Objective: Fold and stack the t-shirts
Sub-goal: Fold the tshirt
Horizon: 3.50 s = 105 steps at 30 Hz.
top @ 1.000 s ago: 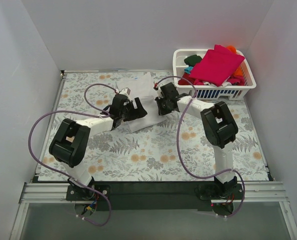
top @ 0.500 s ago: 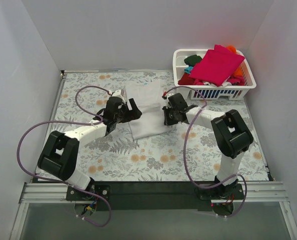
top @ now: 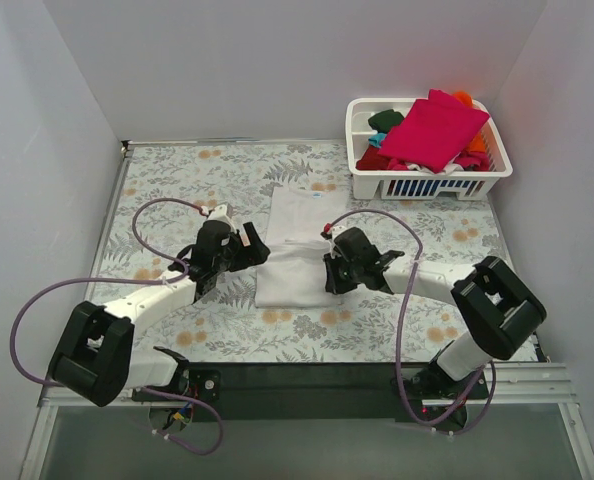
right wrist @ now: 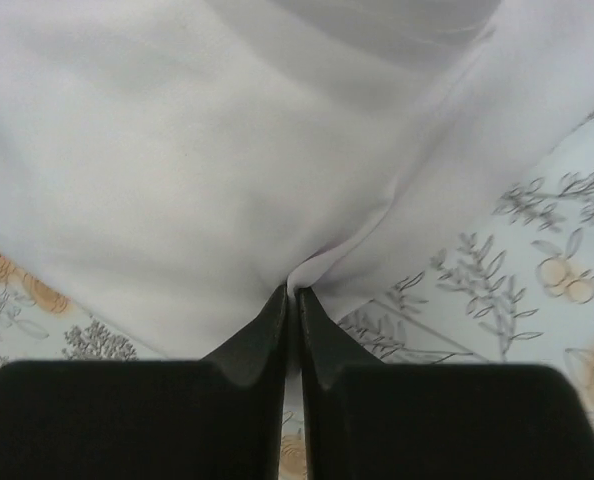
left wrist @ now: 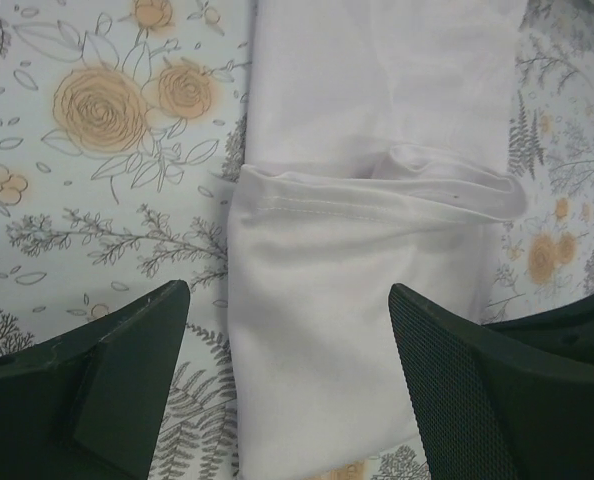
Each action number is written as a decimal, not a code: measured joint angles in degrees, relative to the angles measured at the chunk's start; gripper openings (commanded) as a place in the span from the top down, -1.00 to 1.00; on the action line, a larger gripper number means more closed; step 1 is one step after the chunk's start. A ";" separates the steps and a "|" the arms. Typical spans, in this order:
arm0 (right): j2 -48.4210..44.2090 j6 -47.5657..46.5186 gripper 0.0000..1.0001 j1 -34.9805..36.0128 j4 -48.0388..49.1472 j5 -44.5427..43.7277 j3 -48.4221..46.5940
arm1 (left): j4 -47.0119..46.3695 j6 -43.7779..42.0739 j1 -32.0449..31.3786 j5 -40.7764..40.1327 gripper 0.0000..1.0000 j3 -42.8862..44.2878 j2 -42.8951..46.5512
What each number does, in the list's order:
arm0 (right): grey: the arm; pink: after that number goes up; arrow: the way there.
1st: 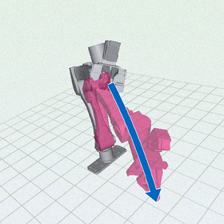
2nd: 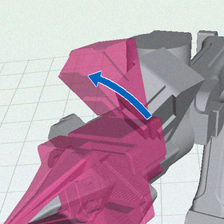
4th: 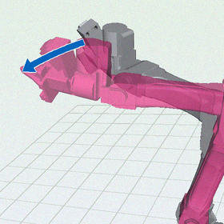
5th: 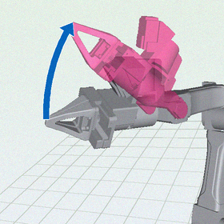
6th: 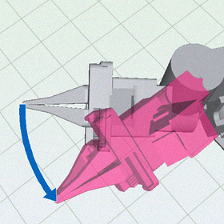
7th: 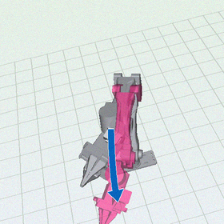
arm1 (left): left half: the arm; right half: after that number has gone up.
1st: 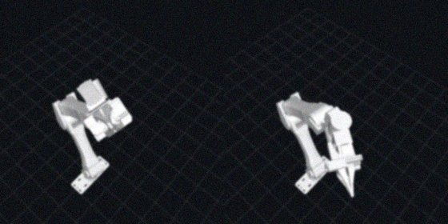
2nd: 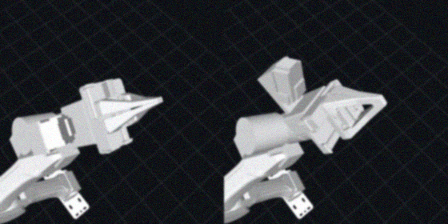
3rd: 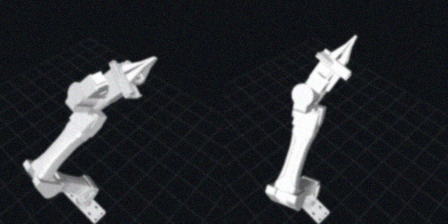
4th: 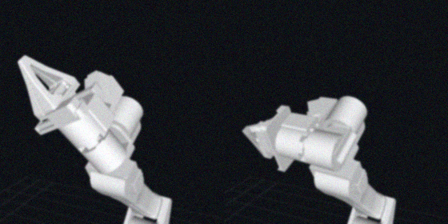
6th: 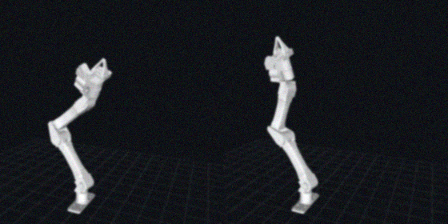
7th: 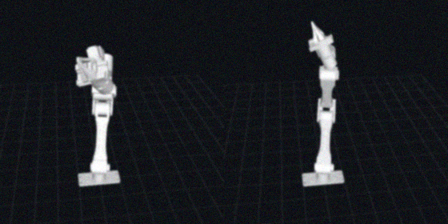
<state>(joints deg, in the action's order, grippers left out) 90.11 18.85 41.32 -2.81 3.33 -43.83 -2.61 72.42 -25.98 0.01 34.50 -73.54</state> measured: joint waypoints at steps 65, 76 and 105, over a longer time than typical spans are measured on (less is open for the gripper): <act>12.66 -5.57 0.97 -4.52 0.04 0.55 -14.99 | -12.33 -1.90 4.55 11.78 1.00 2.89 -18.08; 2.43 -5.49 0.97 -4.50 0.15 0.46 -10.91 | -14.45 -1.99 4.55 15.37 1.00 3.21 -15.41; -6.43 -4.48 0.97 -4.52 -0.96 -5.05 -4.74 | -20.04 -5.57 4.55 25.27 1.00 13.66 -28.81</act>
<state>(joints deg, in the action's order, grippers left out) 83.68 14.37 36.80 -3.77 -1.72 -48.58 -22.65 66.85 -21.43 25.28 48.16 -102.35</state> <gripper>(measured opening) 0.020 0.022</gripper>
